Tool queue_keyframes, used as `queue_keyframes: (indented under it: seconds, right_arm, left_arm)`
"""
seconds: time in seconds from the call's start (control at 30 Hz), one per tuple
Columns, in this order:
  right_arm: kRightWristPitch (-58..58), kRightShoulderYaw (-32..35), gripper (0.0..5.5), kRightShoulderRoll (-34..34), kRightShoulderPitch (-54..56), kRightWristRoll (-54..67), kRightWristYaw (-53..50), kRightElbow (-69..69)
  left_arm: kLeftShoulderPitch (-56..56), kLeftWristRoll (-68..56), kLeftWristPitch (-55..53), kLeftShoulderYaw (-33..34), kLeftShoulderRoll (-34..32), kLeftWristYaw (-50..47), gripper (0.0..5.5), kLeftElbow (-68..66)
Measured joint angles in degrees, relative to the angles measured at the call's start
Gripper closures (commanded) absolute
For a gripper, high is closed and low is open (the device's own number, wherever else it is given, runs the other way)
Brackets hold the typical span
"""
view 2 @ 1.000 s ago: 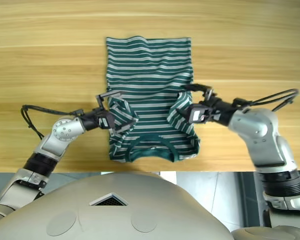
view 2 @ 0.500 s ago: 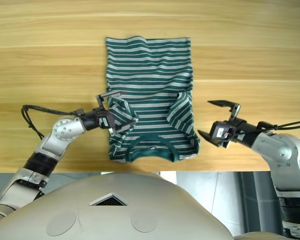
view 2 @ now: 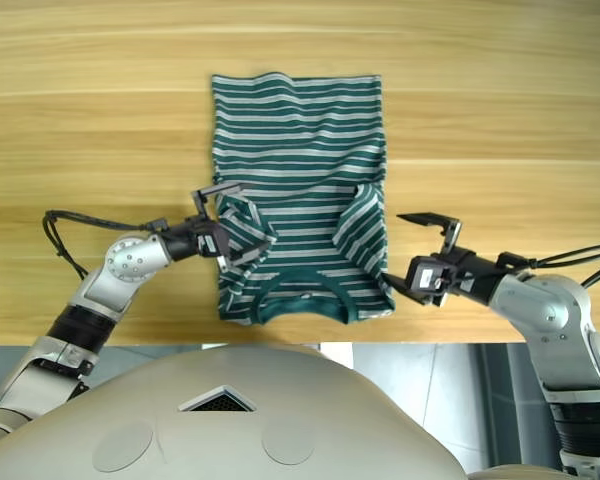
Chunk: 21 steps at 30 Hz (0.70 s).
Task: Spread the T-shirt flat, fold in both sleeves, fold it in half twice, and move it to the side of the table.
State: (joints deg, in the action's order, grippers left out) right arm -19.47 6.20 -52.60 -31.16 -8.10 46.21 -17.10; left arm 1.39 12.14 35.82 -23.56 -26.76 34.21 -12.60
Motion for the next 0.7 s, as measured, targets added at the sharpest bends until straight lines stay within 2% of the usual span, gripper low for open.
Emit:
queue_keyframes:
  seconds: [0.1, 0.43, 0.7]
  right_arm:
    - [0.0, -0.4, 0.14, 0.0, -0.2, 0.1, 0.4, -0.8]
    - [-0.1, -8.2, 0.14, 0.4, 0.7, -2.5, 1.2, 0.4]
    - [-0.6, -6.5, 0.14, -0.7, -1.3, -0.6, 1.8, -1.1]
  left_arm:
    - [0.0, 0.0, 0.0, 0.0, 0.2, -0.1, 0.10, 0.0]
    - [0.0, 0.0, 0.0, 0.0, 0.3, -0.2, 0.10, -0.3]
    - [0.0, -0.1, 0.1, 0.0, 0.3, -0.2, 0.10, -0.4]
